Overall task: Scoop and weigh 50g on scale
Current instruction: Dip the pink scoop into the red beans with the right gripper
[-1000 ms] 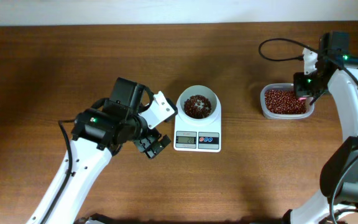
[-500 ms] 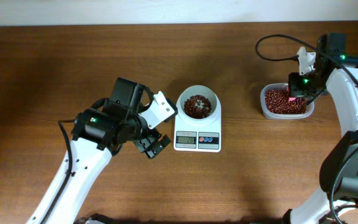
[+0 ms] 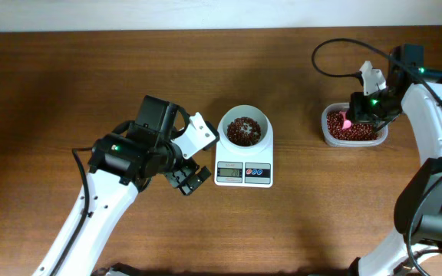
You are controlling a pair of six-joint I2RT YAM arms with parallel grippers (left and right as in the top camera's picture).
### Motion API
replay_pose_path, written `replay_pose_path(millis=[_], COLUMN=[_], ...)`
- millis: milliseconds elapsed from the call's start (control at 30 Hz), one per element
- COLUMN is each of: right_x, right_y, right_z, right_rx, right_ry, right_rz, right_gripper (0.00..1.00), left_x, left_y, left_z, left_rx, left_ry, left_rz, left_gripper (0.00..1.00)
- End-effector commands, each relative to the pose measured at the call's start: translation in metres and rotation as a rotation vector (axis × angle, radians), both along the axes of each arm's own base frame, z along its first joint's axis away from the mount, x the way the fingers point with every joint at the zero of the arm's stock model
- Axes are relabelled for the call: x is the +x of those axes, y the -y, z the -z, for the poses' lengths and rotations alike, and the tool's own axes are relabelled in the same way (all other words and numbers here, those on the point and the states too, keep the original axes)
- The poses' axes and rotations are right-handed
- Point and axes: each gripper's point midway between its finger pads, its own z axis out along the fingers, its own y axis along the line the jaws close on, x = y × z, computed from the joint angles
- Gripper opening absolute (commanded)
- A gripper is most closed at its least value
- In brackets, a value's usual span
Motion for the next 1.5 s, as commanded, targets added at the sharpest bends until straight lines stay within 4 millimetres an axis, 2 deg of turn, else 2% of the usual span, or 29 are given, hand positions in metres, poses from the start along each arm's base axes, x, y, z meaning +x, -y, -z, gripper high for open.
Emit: replay_pose_path(millis=[0,200,333,433,733,900,1100,1467], right_x=[-0.005,-0.017,-0.013,-0.014,-0.014,-0.02,-0.022,-0.019], right_y=[-0.009,-0.016,-0.029,-0.02,0.018,0.038,0.053,0.046], right_z=[0.009,0.026,0.022,0.021,0.004,0.002,-0.01,-0.025], right_rx=[0.064,0.103,0.182,0.19,0.374,0.405,0.499,0.615], right_ry=[-0.027,-0.064,-0.036,-0.037,0.026,0.026,0.069,0.111], right_rz=[-0.008,-0.011,-0.025,0.0,0.131,0.193,0.249,0.246], right_gripper=[0.04,0.04,0.04,0.04,0.04,0.04,0.04,0.04], left_x=[0.0,0.0,0.0,0.0,0.0,0.0,0.0,0.0], left_y=[-0.001,-0.001,-0.001,-0.001,-0.001,-0.001,-0.001,-0.001], left_z=[-0.002,-0.002,-0.002,-0.002,-0.002,-0.002,-0.002,-0.002], left_rx=[-0.001,-0.001,-0.001,-0.001,-0.001,-0.001,-0.001,-0.001], left_ry=[0.011,0.011,0.011,0.011,0.011,0.011,0.011,0.011], left_rz=[0.01,0.01,0.01,0.01,0.01,0.01,0.01,0.01], left_gripper=[0.99,0.99,0.99,0.99,0.99,0.99,0.99,0.99])
